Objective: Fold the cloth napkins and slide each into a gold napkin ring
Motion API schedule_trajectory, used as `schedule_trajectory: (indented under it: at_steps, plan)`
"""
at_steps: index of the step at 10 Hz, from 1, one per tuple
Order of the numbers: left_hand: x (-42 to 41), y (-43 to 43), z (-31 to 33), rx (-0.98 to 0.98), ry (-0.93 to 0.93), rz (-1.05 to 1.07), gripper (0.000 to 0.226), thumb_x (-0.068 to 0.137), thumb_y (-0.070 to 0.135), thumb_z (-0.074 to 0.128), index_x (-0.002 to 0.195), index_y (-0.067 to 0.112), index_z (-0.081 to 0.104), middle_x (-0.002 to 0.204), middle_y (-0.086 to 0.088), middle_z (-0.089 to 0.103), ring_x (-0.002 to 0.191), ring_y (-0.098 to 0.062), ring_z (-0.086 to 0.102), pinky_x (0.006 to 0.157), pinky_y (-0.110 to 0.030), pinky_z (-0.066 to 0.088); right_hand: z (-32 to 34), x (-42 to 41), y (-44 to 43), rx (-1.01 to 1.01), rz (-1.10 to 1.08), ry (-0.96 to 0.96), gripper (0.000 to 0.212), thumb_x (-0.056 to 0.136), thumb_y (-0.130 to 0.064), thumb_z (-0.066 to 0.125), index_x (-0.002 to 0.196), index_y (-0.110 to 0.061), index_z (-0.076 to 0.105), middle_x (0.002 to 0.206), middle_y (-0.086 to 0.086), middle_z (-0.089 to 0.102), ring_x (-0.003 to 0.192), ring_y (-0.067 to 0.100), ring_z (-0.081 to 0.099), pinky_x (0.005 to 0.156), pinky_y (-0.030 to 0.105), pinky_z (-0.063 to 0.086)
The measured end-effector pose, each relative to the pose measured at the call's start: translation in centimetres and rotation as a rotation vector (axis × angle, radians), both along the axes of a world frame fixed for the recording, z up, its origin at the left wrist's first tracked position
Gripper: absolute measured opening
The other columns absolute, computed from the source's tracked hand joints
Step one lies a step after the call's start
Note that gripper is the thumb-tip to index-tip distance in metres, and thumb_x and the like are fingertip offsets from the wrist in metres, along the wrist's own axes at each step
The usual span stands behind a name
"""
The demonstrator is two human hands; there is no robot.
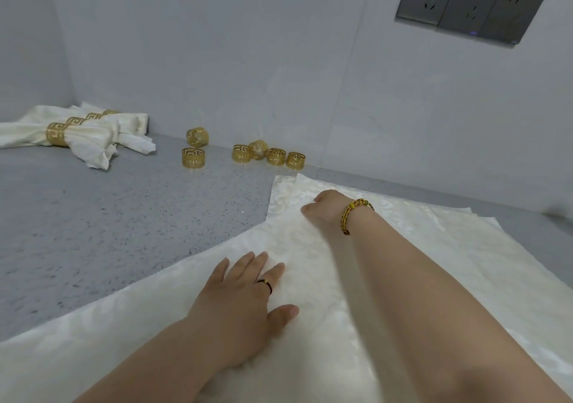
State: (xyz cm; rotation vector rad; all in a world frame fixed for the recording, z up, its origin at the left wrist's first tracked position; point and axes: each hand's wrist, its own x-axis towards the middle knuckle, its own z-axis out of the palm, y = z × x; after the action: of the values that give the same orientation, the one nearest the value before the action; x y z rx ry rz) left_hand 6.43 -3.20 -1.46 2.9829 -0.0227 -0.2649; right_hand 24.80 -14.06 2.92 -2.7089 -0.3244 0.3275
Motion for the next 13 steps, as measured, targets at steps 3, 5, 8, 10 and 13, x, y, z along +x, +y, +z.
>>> schedule_trajectory:
  at_steps: [3, 5, 8, 10, 13]
  plan:
    - [0.0, -0.1, 0.4, 0.004, 0.019, -0.001, 0.065, 0.093, 0.057, 0.018, 0.146, 0.03, -0.009, 0.154, 0.004, -0.016, 0.141, -0.011, -0.017, 0.115, -0.033, -0.01, 0.8, -0.6, -0.8, -0.045, 0.032, 0.031, 0.029, 0.09, -0.021, 0.048, 0.114, -0.005, 0.054, 0.102, 0.003, 0.049, 0.089, 0.021, 0.052, 0.075, 0.024, 0.041]
    - [0.0, -0.2, 0.2, 0.012, 0.001, -0.001, 0.065, 0.093, 0.057, 0.018, 0.146, 0.03, -0.009, 0.155, 0.004, -0.016, 0.141, -0.011, -0.016, 0.115, -0.033, -0.01, -0.1, -0.2, -1.2, 0.296, -0.011, 0.041, 0.032, 0.086, -0.008, 0.057, 0.116, -0.013, 0.049, 0.102, 0.0, 0.045, 0.086, 0.016, 0.048, 0.059, 0.02, 0.038]
    - [3.5, 0.8, 3.0, -0.008, -0.195, -0.005, 0.061, 0.092, 0.053, 0.033, 0.145, 0.024, 0.022, 0.148, 0.005, 0.028, 0.132, -0.016, 0.033, 0.107, -0.029, 0.026, -2.3, -1.2, -2.4, 0.419, 0.107, -0.156, 0.032, 0.083, 0.0, 0.055, 0.064, -0.023, 0.045, 0.071, -0.009, 0.045, 0.068, 0.011, 0.045, 0.053, 0.006, 0.034]
    - [8.9, 0.5, 2.2, -0.139, -0.324, 0.115, 0.048, 0.096, 0.032, 0.04, 0.142, 0.02, 0.03, 0.145, 0.001, 0.034, 0.129, -0.02, 0.038, 0.102, -0.03, 0.031, -3.8, -1.8, -3.6, 0.369, 0.192, -0.24, 0.023, 0.082, 0.003, 0.05, 0.072, -0.018, 0.053, 0.088, -0.002, 0.05, 0.087, 0.012, 0.044, 0.063, 0.001, 0.033]
    - [12.1, 0.8, 1.1, -0.733, -0.207, 0.226, 0.023, 0.089, 0.033, 0.05, 0.084, 0.016, 0.065, 0.09, -0.004, 0.059, 0.085, -0.019, 0.052, 0.071, -0.026, 0.039, -2.6, -1.8, -4.0, 0.264, 0.238, -0.182, 0.024, 0.084, -0.013, 0.052, 0.086, 0.007, 0.063, 0.1, 0.019, 0.064, 0.083, 0.019, 0.051, 0.074, 0.027, 0.041]
